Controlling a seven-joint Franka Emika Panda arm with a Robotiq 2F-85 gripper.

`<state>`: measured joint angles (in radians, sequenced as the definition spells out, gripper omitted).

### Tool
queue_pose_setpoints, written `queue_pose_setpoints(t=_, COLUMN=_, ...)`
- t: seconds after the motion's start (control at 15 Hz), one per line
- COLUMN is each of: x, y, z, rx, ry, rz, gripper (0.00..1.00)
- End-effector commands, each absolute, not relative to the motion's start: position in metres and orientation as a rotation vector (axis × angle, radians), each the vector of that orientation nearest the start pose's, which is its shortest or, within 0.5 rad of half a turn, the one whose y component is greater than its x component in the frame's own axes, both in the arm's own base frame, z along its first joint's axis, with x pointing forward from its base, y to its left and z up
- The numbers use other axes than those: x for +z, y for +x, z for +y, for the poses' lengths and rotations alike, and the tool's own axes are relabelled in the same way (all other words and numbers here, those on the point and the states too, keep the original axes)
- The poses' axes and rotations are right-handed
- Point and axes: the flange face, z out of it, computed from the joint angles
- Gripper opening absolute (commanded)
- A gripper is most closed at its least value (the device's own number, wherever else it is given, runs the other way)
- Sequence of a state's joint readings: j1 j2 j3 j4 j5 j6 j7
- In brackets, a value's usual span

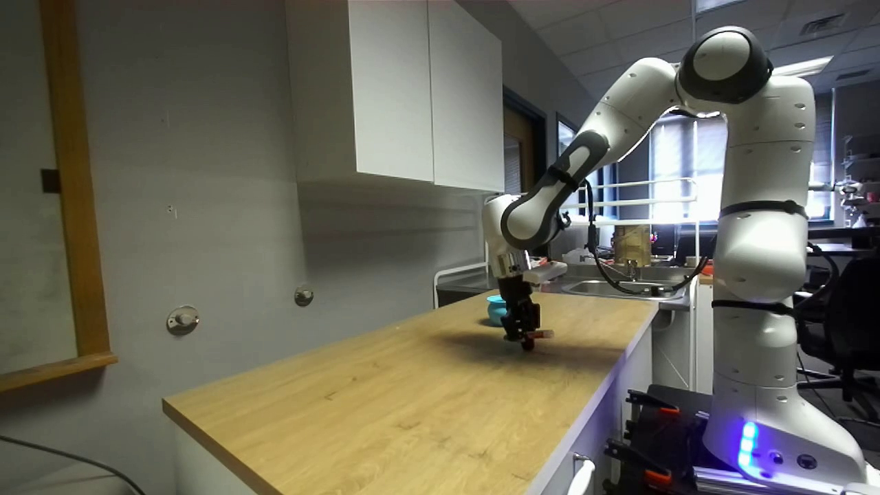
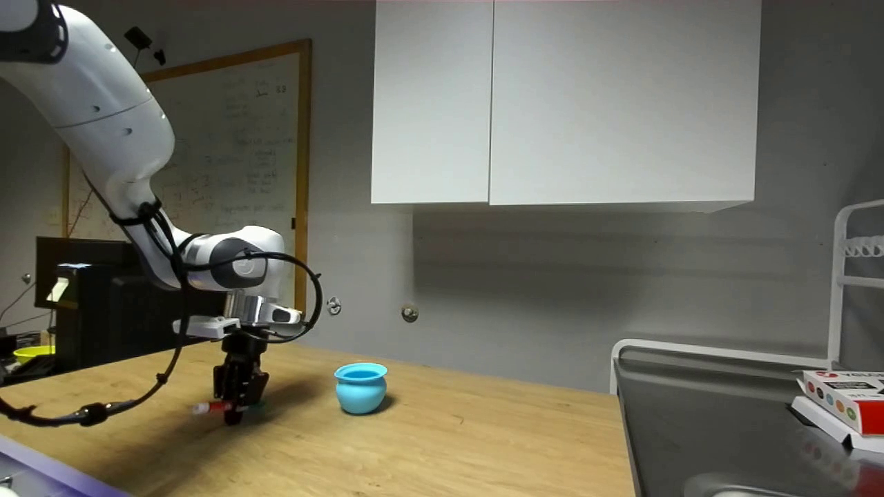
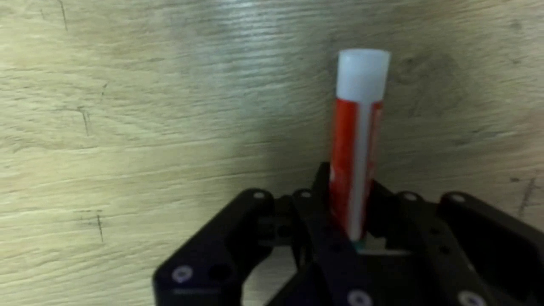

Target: Put the marker inside the blue vessel

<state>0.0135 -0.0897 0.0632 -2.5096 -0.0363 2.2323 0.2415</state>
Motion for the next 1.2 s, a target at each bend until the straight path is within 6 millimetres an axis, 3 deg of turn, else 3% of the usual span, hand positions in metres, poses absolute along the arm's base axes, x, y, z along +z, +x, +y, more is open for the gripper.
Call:
queue_pose_setpoints(t=0.0, x=0.308, y=0.440, z=0.038, rx=0.299, ry=-3.215, rz=0.215, gripper=0.00)
queue_pose_setpoints(t=0.53, x=0.343, y=0.450, z=0.049, rx=0.227, ry=-3.239, rz=0.199, gripper=0.03)
queue_pose_setpoints(t=0.8, x=0.389, y=0.453, z=0.052, rx=-0.003, ry=-3.259, rz=0.291, gripper=0.03)
queue_pose_setpoints(t=1.13, x=0.456, y=0.459, z=0.039, rx=-0.378, ry=-3.211, rz=0.548, gripper=0.03)
